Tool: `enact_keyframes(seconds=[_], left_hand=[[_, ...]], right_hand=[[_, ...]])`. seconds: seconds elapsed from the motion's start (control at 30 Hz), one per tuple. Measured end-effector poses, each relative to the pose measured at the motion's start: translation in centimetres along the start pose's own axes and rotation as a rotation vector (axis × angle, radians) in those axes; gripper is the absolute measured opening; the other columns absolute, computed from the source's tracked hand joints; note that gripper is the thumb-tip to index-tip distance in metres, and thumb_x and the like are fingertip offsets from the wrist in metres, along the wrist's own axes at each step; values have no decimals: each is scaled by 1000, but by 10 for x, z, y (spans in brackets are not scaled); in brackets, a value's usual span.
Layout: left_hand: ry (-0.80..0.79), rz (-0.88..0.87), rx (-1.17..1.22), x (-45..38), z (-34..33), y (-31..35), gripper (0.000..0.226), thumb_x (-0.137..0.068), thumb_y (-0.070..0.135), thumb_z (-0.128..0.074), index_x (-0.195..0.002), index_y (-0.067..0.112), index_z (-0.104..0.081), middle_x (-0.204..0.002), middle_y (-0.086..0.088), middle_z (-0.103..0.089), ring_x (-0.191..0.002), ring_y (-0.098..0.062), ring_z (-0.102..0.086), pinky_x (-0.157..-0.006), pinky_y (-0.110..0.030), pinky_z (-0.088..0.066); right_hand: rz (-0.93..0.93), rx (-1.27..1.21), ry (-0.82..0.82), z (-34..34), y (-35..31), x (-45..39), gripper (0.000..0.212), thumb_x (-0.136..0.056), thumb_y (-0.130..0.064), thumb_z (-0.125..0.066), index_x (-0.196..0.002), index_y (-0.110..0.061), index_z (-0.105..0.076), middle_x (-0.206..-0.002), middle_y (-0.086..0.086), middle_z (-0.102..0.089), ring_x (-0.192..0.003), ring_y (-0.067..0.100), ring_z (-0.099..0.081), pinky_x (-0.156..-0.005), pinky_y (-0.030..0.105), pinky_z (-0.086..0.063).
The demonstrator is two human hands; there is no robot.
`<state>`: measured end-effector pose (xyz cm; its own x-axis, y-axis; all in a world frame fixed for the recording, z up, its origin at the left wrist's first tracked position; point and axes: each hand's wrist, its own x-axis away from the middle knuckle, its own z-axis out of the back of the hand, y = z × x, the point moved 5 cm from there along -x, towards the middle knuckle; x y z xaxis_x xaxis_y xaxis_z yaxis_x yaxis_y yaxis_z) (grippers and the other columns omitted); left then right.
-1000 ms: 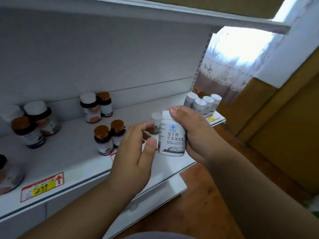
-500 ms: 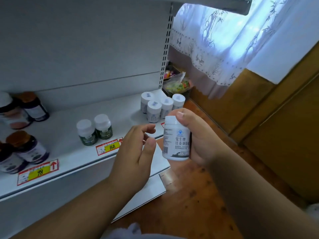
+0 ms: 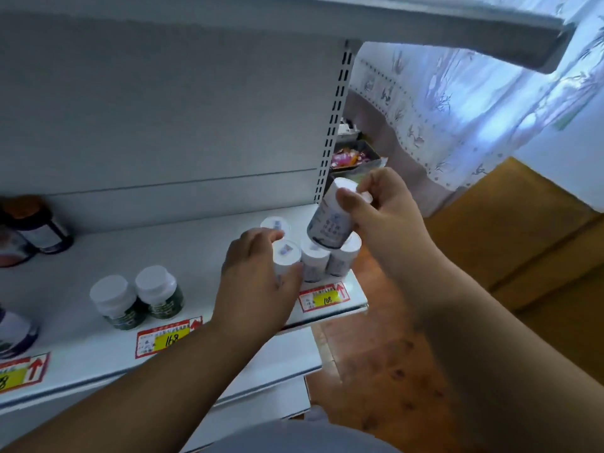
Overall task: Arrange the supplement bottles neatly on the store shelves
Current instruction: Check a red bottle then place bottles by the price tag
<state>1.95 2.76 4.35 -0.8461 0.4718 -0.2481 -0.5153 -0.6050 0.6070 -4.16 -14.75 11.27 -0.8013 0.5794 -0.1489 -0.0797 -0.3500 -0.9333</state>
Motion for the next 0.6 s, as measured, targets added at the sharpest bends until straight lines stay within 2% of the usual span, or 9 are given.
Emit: enact_keyframes(seconds=[0.07, 0.17, 0.23, 0.3, 0.5, 0.6], left_hand=[[1, 4, -172, -13, -10, 7, 70, -80, 61, -60, -136, 26, -37, -143, 2, -41, -127, -18, -39, -108, -36, -36], [-99, 75, -393, -29, -34, 17, 90, -79, 75, -45, -147, 22, -17, -158, -4, -15, -144, -25, -18, -117, -40, -20], [-155, 123, -459, -38, -42, 19, 97, -79, 80, -36, -151, 22, -6, -161, -3, -1, -148, -25, -4, -118, -41, -10], [-160, 186, -497, -46, -52, 21, 96, -81, 80, -27, -152, 21, 0, -162, -5, 5, -148, -24, 3, -119, -41, -5], [-194, 262, -512, -43, -76, 14, 86, -89, 70, -9, -153, 14, 4, -161, -7, 9, -147, -22, 12, -120, -39, -1], [-192, 258, -547, -43, -78, 13, 88, -88, 69, -5, -152, 11, 4, -161, -8, 10, -147, -21, 13, -120, -39, -2]], right_hand=[[41, 92, -51, -5, 6, -36, 39, -67, -58, -68, -82, -29, -47, -92, 11, -61, -86, 31, -66, -66, 55, -58], [103, 271, -186, -18, 22, -79, 32, -74, -45, -73, -76, -26, -47, -84, 2, -60, -78, 19, -62, -64, 45, -59], [125, 324, -274, -29, 33, -91, 30, -78, -38, -74, -77, -20, -50, -78, 0, -58, -64, 11, -55, -51, 32, -50], [139, 379, -361, -37, 44, -104, 28, -78, -36, -74, -76, -19, -52, -73, -3, -56, -57, 10, -49, -48, 23, -39], [179, 473, -625, -55, 72, -112, 22, -77, -31, -75, -81, -21, -56, -73, -3, -55, -60, 12, -46, -55, 26, -41], [190, 525, -724, -61, 82, -109, 16, -82, -32, -71, -87, -20, -61, -81, 0, -62, -67, 17, -55, -61, 30, -47]])
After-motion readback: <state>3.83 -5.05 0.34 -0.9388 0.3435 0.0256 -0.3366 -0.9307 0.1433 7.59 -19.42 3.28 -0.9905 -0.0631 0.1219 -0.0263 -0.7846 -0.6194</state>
